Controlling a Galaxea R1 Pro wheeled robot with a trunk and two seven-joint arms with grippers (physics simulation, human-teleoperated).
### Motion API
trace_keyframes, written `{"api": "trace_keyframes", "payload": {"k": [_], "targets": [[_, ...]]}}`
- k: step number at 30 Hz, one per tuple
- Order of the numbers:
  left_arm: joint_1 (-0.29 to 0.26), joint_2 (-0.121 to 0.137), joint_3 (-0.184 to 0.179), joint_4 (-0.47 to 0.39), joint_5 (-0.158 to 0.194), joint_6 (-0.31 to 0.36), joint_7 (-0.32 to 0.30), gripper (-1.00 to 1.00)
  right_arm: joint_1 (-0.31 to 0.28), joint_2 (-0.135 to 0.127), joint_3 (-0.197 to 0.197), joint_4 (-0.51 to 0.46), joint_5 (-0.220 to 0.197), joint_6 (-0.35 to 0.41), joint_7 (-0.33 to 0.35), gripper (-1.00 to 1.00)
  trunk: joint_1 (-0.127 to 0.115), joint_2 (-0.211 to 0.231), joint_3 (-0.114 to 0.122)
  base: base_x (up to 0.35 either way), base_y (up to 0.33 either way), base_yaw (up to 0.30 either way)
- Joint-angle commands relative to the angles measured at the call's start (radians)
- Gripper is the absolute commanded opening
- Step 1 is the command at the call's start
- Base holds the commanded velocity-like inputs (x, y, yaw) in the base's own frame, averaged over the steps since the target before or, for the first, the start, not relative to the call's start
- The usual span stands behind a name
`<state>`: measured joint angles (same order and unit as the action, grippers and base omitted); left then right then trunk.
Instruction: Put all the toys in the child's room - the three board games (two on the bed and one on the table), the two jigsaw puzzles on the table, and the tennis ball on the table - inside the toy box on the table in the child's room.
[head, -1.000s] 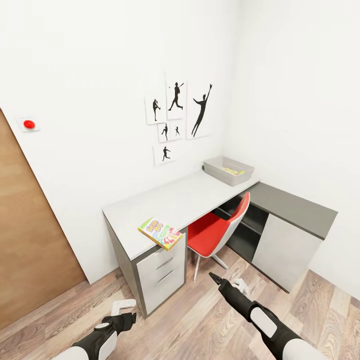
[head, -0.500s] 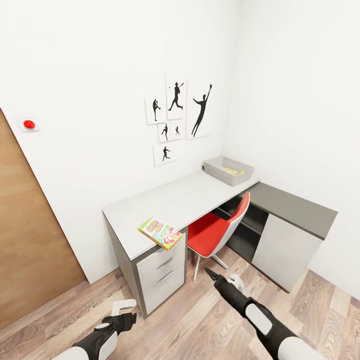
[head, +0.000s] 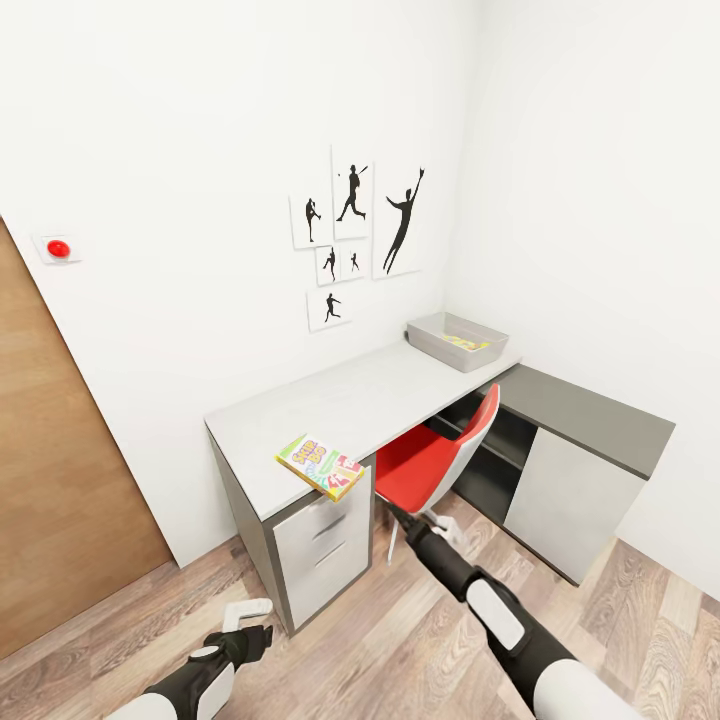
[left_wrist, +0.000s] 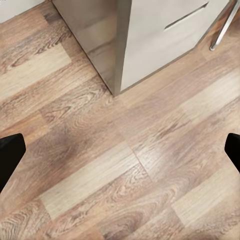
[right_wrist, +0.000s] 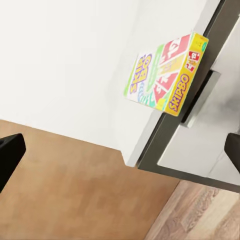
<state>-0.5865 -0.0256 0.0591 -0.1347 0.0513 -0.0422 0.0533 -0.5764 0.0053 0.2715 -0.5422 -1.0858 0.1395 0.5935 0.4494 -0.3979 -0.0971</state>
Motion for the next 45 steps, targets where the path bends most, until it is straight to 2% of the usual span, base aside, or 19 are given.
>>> {"api": "trace_keyframes", "payload": {"k": [1, 3, 8, 10, 23, 28, 31, 34, 36, 38, 40, 41, 42, 44, 45], "targets": [[-0.001, -0.001, 0.005, 0.001, 0.005, -0.004, 0.0, 1.0, -0.001, 0.003, 0.0, -0.002, -0.012, 0.011, 0.002, 1.0, 0.001, -0.002, -0.002, 0.0, 0.0, 0.0], [-0.001, -0.001, 0.006, 0.001, 0.005, -0.004, 0.0, 1.0, -0.002, 0.004, -0.005, -0.003, -0.024, 0.034, 0.0, 1.0, 0.001, -0.002, -0.002, 0.0, 0.0, 0.0], [-0.001, 0.002, 0.007, 0.001, 0.005, -0.005, 0.0, 1.0, -0.002, 0.005, -0.02, -0.003, -0.09, 0.11, -0.008, 1.0, 0.001, -0.002, -0.002, 0.0, 0.0, 0.0], [-0.001, 0.004, 0.007, 0.001, 0.005, -0.005, 0.0, 1.0, -0.002, 0.005, -0.022, -0.003, -0.099, 0.117, -0.009, 1.0, 0.001, -0.002, -0.002, 0.0, 0.0, 0.0], [-0.001, 0.01, 0.014, 0.0, 0.013, -0.008, 0.001, 1.0, -0.002, 0.004, -0.024, -0.003, -0.108, 0.123, -0.009, 1.0, 0.001, -0.002, -0.002, 0.023, 0.089, 0.0], [-0.001, 0.015, 0.017, 0.001, 0.015, -0.039, 0.002, 1.0, -0.001, 0.004, -0.026, -0.003, -0.108, 0.124, -0.007, 1.0, 0.001, -0.002, -0.002, 0.017, 0.014, 0.0], [-0.001, 0.036, 0.03, 0.001, 0.019, -0.048, 0.003, 1.0, -0.001, 0.003, -0.03, -0.003, -0.109, 0.124, -0.006, 1.0, 0.001, -0.002, -0.002, 0.154, 0.101, 0.0], [-0.002, 0.06, 0.066, -0.007, 0.027, -0.051, 0.003, 1.0, -0.001, 0.003, -0.038, -0.002, -0.109, 0.124, -0.005, 1.0, 0.001, -0.002, -0.002, 0.113, 0.077, 0.0], [-0.01, 0.085, 0.103, -0.024, 0.031, -0.046, -0.001, 1.0, 0.0, 0.003, -0.042, -0.002, -0.109, 0.124, -0.007, 1.0, 0.001, -0.002, -0.002, 0.042, 0.029, 0.0], [-0.016, 0.113, 0.124, -0.059, 0.033, -0.025, -0.005, 1.0, 0.0, 0.002, -0.043, -0.002, -0.109, 0.124, -0.008, 1.0, 0.001, -0.002, -0.002, 0.019, 0.013, 0.0], [-0.023, 0.145, 0.136, -0.11, 0.034, 0.05, -0.009, 1.0, 0.0, 0.001, -0.044, -0.002, -0.109, 0.124, -0.009, 1.0, 0.001, -0.002, -0.002, 0.01, 0.007, 0.0], [-0.027, 0.167, 0.141, -0.156, 0.034, 0.133, -0.015, 1.0, 0.0, 0.0, -0.044, -0.002, -0.109, 0.124, -0.009, 1.0, 0.001, -0.002, -0.002, 0.006, 0.004, 0.0], [-0.029, 0.179, 0.142, -0.184, 0.034, 0.181, -0.021, 1.0, 0.0, 0.0, -0.044, -0.002, -0.109, 0.124, -0.009, 1.0, 0.001, -0.002, -0.002, 0.004, 0.003, 0.0], [-0.034, 0.223, 0.15, -0.336, 0.036, 0.396, -0.076, 1.0, -0.001, -0.002, -0.044, -0.002, -0.109, 0.124, -0.01, 1.0, 0.001, -0.002, -0.002, 0.002, 0.002, 0.0], [-0.035, 0.231, 0.153, -0.374, 0.036, 0.444, -0.097, 1.0, -0.001, -0.003, -0.044, -0.002, -0.109, 0.124, -0.01, 1.0, 0.001, -0.002, -0.002, 0.001, 0.001, 0.0]]}}
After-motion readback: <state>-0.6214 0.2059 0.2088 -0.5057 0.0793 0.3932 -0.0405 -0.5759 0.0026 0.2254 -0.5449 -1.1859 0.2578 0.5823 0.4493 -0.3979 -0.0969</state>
